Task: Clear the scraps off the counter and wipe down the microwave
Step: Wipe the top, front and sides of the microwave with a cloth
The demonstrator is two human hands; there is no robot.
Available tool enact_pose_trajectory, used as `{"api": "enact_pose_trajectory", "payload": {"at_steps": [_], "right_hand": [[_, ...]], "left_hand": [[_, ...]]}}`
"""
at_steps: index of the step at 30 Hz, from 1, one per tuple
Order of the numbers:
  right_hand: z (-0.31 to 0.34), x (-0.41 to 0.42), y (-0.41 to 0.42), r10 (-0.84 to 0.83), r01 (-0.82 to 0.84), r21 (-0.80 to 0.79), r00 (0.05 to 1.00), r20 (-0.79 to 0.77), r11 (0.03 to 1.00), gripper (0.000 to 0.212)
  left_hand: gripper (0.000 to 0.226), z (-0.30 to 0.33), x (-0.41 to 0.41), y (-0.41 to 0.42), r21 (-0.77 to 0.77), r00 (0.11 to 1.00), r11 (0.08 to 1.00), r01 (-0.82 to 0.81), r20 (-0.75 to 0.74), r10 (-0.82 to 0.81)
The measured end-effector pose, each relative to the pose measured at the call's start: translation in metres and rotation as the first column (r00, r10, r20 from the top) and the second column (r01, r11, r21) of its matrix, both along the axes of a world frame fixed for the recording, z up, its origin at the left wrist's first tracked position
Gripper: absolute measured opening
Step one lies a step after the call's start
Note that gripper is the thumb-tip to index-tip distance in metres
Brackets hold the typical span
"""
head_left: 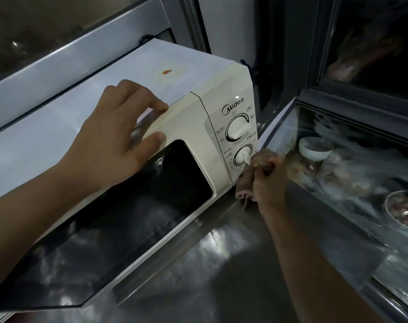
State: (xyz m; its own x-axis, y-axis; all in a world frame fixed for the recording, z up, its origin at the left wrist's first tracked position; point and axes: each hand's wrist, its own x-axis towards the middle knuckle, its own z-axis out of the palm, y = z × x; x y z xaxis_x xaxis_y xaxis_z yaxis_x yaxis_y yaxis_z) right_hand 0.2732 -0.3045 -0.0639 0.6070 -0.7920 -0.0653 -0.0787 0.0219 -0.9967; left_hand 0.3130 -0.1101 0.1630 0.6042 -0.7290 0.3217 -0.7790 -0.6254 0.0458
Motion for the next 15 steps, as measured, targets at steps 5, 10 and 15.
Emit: {"api": "enact_pose_trajectory", "payload": {"at_steps": [5,10,15], "right_hand": [[0.01,-0.021,0.048,0.051,-0.05,0.038,0.998,-0.047,0.998,0.017],[0.049,-0.035,0.052,0.028,-0.026,-0.144,1.0,0.013,0.989,0.01],[0.087,-0.031,0.055,0.059,-0.05,-0.109,0.995,0.08,0.993,0.019]], "left_hand": [[0.049,0.001,-0.004,-0.001,-0.021,1.0,1.0,-0.011,-0.015,0.01],[0.046,0.003,-0.008,-0.003,-0.03,0.999,0.999,-0.028,-0.026,0.027],[0.045,0.005,-0.01,-0.004,-0.03,0.999,0.999,-0.023,-0.04,0.022]]}}
